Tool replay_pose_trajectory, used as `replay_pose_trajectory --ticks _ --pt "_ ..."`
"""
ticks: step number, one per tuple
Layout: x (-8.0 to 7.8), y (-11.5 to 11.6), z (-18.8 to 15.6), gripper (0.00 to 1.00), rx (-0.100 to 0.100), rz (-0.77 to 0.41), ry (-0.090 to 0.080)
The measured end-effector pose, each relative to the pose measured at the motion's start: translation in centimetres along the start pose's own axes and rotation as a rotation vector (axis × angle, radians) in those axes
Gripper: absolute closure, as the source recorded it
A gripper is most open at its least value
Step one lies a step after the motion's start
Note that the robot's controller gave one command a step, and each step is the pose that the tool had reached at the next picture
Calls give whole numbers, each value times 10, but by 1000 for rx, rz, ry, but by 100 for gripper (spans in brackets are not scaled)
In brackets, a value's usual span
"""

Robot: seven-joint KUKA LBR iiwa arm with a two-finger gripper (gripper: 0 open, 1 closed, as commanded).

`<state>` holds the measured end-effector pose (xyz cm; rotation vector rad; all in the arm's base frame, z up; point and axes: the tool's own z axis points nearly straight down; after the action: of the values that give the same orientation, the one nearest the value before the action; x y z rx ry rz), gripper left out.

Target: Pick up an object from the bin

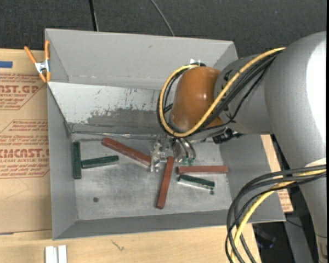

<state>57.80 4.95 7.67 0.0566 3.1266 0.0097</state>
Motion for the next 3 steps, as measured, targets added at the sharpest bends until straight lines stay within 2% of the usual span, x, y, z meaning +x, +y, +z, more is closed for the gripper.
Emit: replay_pose_trajectory --ticks 1,2,3 --pt "0 0 0 100 0 1 0" --pt "21 2 -37 100 6 -70 19" --pt "64 26 -157 100 5 -48 13"
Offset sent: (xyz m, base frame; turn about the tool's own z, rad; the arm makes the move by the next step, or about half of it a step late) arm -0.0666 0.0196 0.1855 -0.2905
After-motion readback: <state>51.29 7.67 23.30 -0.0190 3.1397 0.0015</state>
